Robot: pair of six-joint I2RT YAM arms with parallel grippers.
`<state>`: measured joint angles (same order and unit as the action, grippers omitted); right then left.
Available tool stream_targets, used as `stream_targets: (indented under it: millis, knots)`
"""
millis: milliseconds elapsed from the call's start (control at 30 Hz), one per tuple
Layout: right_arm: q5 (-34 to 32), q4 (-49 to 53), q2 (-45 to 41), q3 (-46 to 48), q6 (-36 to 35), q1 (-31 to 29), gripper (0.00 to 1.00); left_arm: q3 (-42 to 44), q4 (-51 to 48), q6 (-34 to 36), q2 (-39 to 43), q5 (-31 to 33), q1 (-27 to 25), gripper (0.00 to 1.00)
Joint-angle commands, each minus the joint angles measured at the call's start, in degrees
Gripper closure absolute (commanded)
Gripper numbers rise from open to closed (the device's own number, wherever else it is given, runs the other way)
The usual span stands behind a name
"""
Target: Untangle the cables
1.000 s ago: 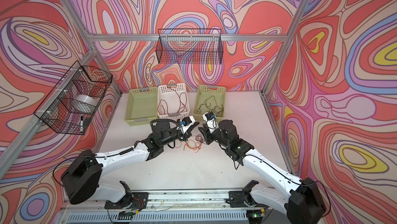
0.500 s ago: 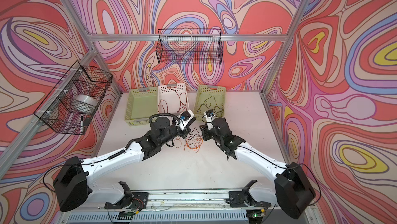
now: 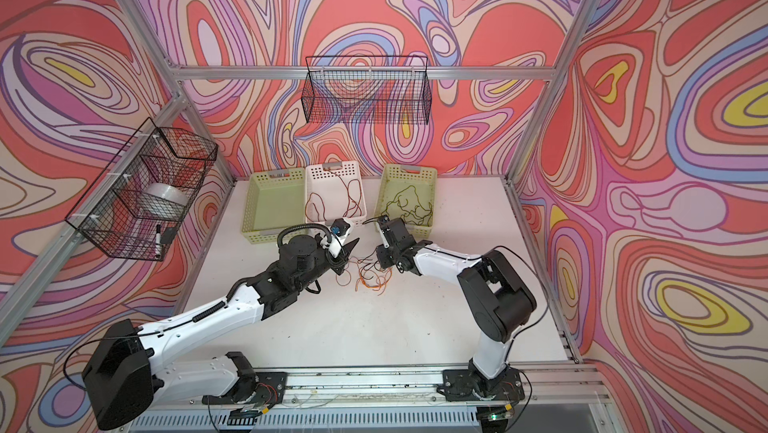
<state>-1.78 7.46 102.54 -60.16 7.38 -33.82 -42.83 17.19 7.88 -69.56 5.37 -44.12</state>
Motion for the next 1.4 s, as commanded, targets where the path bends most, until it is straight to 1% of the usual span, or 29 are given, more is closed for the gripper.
stream_targets:
  millis: [0,133,167,200,233,267,300,333,367,433,500,600,700,800,1033,1167,1367]
  knots:
    - [-0.07,1.59,3.63,-2.82,-2.8,-0.11,0.64,1.55,-1.27,-0.24,2.05,1.75,0.61,0.62]
    - [0.9,2.31,6.89,-5.42,-3.58,-0.11,0.64,2.18,-1.93,-0.06,3.07,2.14,1.13,0.58]
    - [0.89,2.46,7.65,-5.84,-3.75,-0.1,0.66,2.22,-2.15,-0.06,3.21,2.12,1.33,0.58]
    - [0.19,2.88,8.11,-6.44,-4.07,-0.17,0.7,2.27,-2.24,0.04,3.38,2.11,1.48,0.57]
    - [-1.01,3.53,8.52,-7.09,-4.24,-0.19,0.77,2.24,-2.34,0.03,3.46,2.01,1.66,0.55]
    - [-2.34,4.18,8.43,-7.71,-4.46,-0.31,0.87,2.46,-2.42,0.03,3.51,1.87,1.92,0.53]
    - [-3.17,4.32,7.67,-7.69,-5.16,-0.43,0.94,2.6,-2.36,-0.05,3.64,1.86,2.08,0.51]
    - [-4.18,4.47,6.15,-7.54,-6.02,-0.67,0.99,2.88,-2.1,-0.41,3.69,1.63,2.31,0.48]
    - [-5.0,4.53,4.3,-7.28,-6.81,-1.03,1.0,3.28,-1.65,-0.74,3.73,1.0,2.6,0.46]
    - [-6.0,4.53,-0.59,-6.25,-8.43,-1.59,1.0,4.44,0.1,-1.28,4.02,-0.63,3.11,0.42]
    - [-4.84,4.47,-7.4,-5.18,-9.5,-1.71,1.0,6.05,3.29,-1.22,4.12,-3.06,3.39,0.39]
    - [0.02,4.62,-14.62,-3.68,-11.86,-1.73,1.0,7.5,7.74,-0.98,3.0,-5.63,3.51,0.36]
    - [4.98,5.97,-19.36,-2.74,-13.45,-1.69,1.0,6.91,10.17,-0.76,0.83,-7.13,3.56,0.34]
    - [8.64,6.54,-22.74,-1.38,-14.49,-1.71,1.0,5.15,12.12,-0.77,-1.73,-8.82,3.52,0.32]
    - [10.52,5.81,-27.27,1.05,-15.29,-1.68,1.0,0.99,15.72,-1.59,-6.39,-14.06,3.43,0.29]
    - [11.9,3.69,-29.62,2.25,-14.72,-1.7,1.0,-0.24,16.41,-2.15,-9.36,-17.43,3.43,0.29]
    - [11.45,-0.39,-32.81,3.38,-12.28,-1.7,1.0,4.97,31.5,-6.23,-12.72,-20.22,3.45,0.28]
